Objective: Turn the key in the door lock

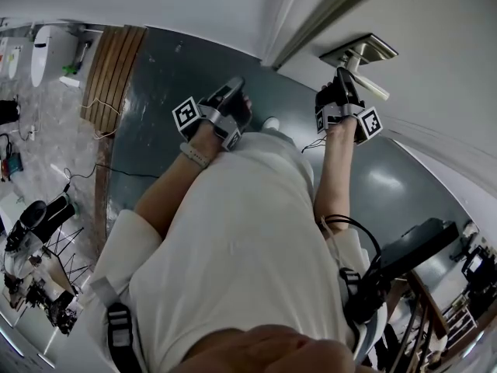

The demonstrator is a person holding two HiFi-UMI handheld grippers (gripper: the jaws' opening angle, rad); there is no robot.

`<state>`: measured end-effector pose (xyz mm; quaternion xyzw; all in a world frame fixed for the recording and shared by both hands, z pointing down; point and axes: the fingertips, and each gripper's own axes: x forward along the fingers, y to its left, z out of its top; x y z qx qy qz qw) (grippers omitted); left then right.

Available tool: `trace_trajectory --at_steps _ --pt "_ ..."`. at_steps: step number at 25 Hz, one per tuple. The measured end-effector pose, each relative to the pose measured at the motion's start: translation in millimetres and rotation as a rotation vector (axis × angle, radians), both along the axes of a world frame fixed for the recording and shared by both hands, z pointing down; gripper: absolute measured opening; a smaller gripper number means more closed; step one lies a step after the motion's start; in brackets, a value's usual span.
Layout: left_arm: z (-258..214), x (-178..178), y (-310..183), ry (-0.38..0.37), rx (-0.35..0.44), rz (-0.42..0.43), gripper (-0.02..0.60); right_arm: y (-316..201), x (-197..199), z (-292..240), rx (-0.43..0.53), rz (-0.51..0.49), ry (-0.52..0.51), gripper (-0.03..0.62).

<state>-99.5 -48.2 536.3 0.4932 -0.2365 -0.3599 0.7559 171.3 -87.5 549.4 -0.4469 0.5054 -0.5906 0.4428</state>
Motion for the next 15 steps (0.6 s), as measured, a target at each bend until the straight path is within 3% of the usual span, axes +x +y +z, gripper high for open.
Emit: trace_trajectory --at_steps 3,6,9,13,15 --pt "-1 0 0 -0.001 0.003 -0.004 0.008 0 -1 -2 0.015 -0.036 0.085 0.061" --pt "-11 2 -1 -0.002 0.04 0.004 0.008 0 -2 -8 0.031 -0.078 0.281 0.067" --pt "-25 7 -4 -0.029 0.115 0.037 0.008 0 -2 -15 0.024 -0.125 0.504 0.075" --pt "-53 14 -7 -0.075 0.22 0.113 0.008 8 -11 -36 -0.032 -0.138 0.71 0.075" --pt "-66 17 -6 -0.114 0.287 0.162 0.008 15 -22 -53 0.008 -0.147 0.814 0.075"
